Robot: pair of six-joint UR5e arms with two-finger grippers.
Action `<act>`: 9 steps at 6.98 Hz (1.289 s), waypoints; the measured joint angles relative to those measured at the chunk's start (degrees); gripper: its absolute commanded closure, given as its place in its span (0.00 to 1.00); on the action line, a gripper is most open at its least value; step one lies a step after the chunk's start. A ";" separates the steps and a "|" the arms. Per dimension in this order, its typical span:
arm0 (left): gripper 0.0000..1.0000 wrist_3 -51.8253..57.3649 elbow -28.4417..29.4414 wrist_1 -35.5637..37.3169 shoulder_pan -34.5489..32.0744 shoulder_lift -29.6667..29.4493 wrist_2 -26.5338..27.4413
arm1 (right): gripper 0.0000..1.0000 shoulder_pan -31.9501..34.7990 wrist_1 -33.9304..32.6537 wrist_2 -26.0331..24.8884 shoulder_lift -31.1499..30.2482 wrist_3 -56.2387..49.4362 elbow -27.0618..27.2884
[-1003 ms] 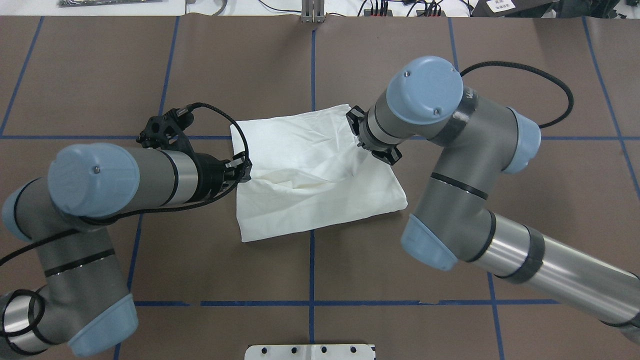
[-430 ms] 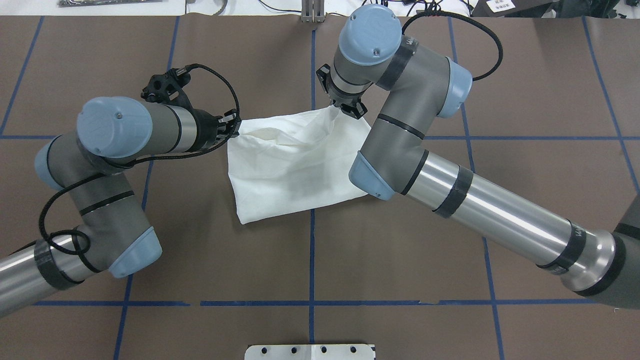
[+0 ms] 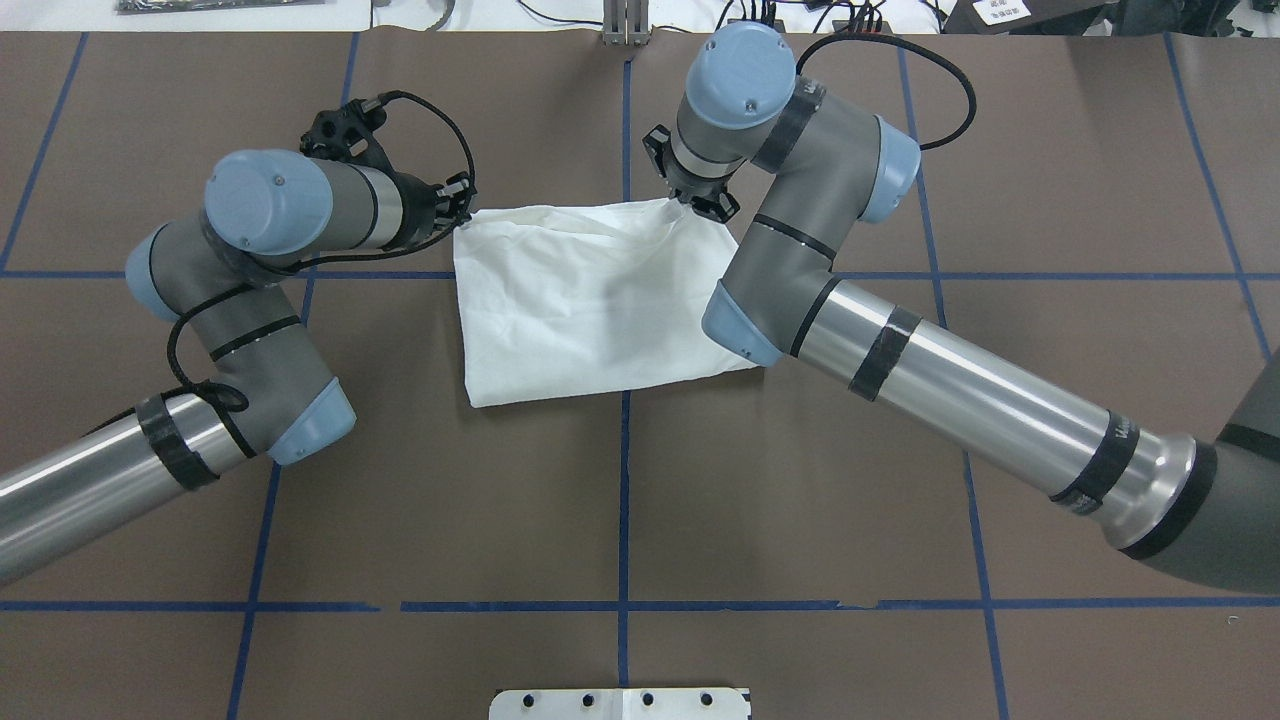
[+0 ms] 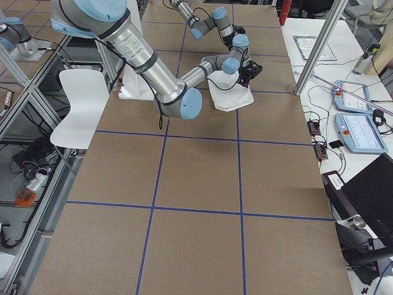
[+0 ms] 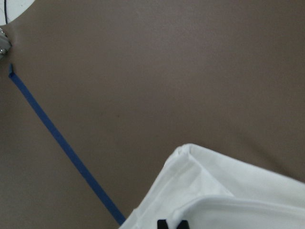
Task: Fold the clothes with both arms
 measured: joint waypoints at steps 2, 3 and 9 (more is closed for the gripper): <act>0.27 5.30 3.49 -1.80 -4.50 -0.81 -2.90 | 0.00 5.97 1.63 3.94 -1.01 -9.13 -2.11; 0.27 7.44 3.83 -2.00 -6.20 -0.77 -4.71 | 0.00 9.06 1.76 6.45 -3.14 -15.50 -2.35; 0.00 50.92 3.70 -2.32 -25.15 10.82 -22.33 | 0.00 30.04 0.40 22.38 -22.41 -59.73 1.99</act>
